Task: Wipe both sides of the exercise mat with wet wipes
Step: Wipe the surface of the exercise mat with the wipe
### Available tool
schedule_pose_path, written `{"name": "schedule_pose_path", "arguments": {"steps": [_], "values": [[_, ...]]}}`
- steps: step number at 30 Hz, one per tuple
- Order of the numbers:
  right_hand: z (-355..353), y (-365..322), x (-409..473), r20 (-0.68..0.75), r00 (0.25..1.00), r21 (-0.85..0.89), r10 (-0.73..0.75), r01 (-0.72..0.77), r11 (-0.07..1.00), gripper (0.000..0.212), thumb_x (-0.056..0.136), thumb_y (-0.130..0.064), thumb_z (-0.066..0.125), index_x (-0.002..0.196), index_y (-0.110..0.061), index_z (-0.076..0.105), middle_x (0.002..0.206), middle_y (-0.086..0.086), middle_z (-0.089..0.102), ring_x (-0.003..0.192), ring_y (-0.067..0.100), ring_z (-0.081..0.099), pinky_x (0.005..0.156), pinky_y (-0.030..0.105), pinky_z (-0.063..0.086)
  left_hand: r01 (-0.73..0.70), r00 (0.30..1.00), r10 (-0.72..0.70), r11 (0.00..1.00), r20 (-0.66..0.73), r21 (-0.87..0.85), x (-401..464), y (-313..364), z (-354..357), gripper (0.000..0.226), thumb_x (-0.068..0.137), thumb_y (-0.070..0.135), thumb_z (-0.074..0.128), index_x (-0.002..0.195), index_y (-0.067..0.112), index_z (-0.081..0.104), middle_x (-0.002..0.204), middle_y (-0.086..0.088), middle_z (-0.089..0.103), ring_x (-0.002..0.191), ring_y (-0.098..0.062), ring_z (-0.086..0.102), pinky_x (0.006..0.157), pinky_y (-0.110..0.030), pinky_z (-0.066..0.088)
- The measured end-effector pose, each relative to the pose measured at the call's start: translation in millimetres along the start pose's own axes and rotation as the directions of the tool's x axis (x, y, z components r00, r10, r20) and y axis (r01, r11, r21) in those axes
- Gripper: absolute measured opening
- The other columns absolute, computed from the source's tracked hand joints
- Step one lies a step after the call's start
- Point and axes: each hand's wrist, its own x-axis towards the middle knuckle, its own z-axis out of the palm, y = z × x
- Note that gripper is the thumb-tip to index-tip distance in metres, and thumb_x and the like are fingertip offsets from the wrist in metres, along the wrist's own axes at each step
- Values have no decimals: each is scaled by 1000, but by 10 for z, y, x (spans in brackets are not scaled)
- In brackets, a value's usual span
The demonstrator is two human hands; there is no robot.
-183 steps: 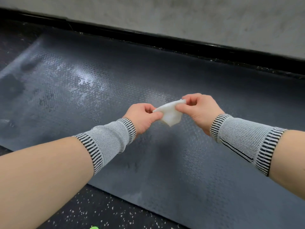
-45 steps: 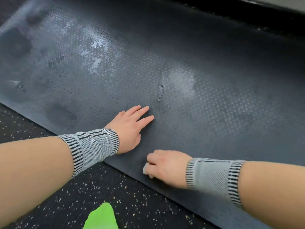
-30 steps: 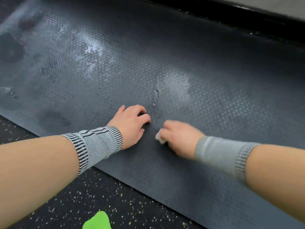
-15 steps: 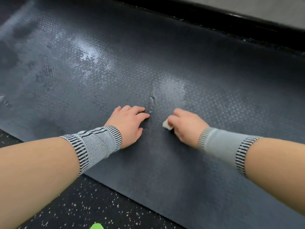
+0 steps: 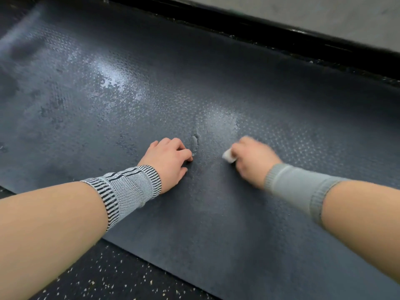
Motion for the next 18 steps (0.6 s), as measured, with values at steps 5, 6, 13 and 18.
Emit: {"name": "schedule_pose_path", "arguments": {"steps": [5, 6, 13, 18], "values": [[-24, 102, 134, -123, 929, 131, 349, -334, 934, 19, 87, -13, 48, 103, -14, 59, 111, 11, 55, 103, 33, 56, 85, 33, 43, 12, 1000, -11, 999, 23, -35, 11, -9, 29, 35, 94, 38, 57, 128, 33, 52, 149, 4, 30, 140, -20, 26, 115, -45, 24], [42, -106, 96, -98, 963, 150, 250, -234, 961, 21, 87, -13, 48, 105, -16, 59, 112, 9, 55, 103, 31, 56, 87, 32, 43, 16, 999, -14, 999, 31, -50, 14, -6, 32, 36, 93, 37, 58, 128, 32, 52, 151, 3, 28, 141, -20, 26, 115, -45, 25], [36, -138, 73, 22, 994, 20, -106, 105, 994, 22, 88, -13, 50, 109, -16, 55, 114, 7, 48, 102, 30, 55, 82, 34, 43, 58, 997, -54, 995, 46, -82, 52, 8, -62, 58, 88, 39, 62, 141, 25, 41, 146, 6, 34, 133, -18, 36, 110, -37, 35], [-105, 330, 247, -172, 866, 165, 469, -445, 880, 20, 88, -13, 48, 106, -11, 58, 112, 14, 53, 101, 35, 56, 84, 34, 43, 59, 996, -59, 998, 62, -3, 95, 23, -102, 69, 92, 45, 51, 153, 26, 23, 143, 3, 36, 128, -21, 39, 107, -39, 36]]}}
